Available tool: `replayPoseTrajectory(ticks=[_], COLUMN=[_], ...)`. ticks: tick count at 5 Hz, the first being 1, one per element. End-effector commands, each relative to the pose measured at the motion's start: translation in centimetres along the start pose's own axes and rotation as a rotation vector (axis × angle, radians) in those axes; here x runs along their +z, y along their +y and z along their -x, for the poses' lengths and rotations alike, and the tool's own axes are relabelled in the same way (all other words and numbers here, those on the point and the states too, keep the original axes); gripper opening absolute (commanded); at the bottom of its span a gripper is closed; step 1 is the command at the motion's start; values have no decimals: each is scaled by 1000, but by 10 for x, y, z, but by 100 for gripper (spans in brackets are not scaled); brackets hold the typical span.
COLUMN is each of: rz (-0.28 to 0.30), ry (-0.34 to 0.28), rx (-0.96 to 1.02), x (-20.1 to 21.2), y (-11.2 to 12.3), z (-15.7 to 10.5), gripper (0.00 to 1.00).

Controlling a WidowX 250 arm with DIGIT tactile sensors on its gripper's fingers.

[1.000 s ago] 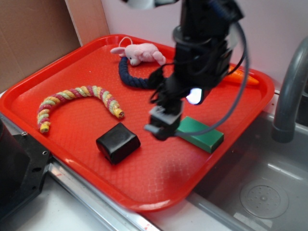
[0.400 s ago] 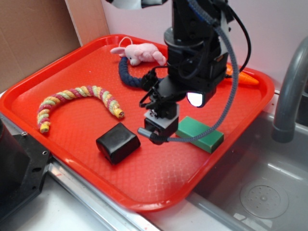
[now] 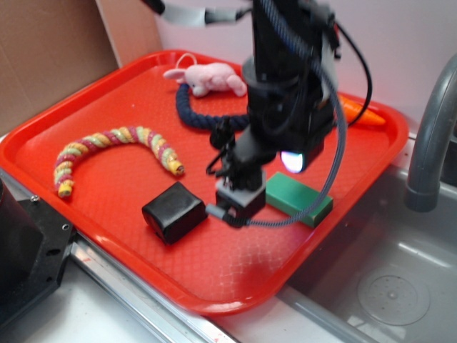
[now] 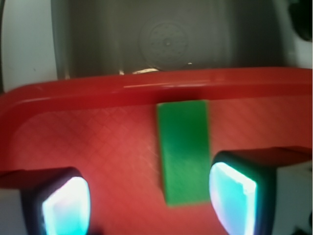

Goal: Grab the green block.

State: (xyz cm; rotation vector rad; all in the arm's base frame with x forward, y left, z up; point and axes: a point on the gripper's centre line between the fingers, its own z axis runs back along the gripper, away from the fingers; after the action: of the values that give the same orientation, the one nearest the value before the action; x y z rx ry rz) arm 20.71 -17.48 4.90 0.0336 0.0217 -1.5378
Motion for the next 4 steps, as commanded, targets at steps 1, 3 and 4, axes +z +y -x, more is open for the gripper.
replayPoseTrajectory(ticks=[1, 3, 4], rz=[-25, 35, 46], ry=[-97, -64, -67], rx=[-16, -45, -48], x=[-14, -33, -35], y=[7, 16, 15], z=[1, -4, -8], gripper=[100, 100, 100])
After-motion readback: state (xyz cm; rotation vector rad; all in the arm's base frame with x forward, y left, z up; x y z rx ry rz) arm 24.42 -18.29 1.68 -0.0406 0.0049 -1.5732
